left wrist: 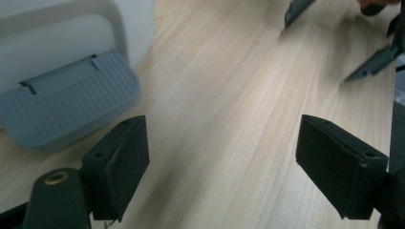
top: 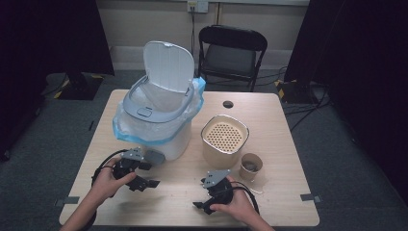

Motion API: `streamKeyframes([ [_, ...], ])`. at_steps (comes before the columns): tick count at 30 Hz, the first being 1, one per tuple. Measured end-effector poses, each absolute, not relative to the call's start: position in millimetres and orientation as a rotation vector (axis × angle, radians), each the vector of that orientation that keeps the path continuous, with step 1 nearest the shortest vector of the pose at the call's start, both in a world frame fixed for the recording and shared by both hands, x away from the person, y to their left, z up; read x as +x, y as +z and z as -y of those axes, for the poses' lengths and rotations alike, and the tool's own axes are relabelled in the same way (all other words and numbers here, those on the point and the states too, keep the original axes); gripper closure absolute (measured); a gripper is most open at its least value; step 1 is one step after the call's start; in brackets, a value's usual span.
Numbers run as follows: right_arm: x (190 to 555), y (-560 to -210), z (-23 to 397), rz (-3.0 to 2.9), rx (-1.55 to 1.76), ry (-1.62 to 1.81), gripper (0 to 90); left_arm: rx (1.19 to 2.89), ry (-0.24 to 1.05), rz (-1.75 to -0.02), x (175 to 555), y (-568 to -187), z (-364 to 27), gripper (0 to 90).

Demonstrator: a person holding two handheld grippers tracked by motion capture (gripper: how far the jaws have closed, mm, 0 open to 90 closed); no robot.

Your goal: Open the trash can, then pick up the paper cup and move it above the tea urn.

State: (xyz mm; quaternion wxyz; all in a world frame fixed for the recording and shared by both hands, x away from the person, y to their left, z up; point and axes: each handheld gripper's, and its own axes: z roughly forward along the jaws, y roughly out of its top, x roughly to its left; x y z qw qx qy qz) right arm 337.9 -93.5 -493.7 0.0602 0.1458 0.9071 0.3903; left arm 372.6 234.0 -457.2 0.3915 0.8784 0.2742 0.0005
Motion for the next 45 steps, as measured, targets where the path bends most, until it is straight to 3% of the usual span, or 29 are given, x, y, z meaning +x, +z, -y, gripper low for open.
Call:
streamKeyframes([
  [26, 338.1, -472.6, 134.0, -2.699, 0.559, 1.185, 15.4, 2.329, 0.071, -0.547, 368.8, -490.7, -232.8, 16.0],
  [30, 337.3, -468.0, 140.6, -2.693, 0.562, 1.195, 15.6, 2.290, 0.127, -0.457, 367.2, -498.7, -236.2, 13.2],
  [33, 336.9, -467.1, 144.2, -2.689, 0.569, 1.192, 15.6, 2.269, 0.126, -0.421, 367.3, -502.7, -237.0, 6.0],
  [45, 327.8, -463.9, 164.2, -2.696, 0.582, 1.201, 15.9, 2.297, 0.147, -0.398, 365.3, -502.9, -234.2, 3.1],
])
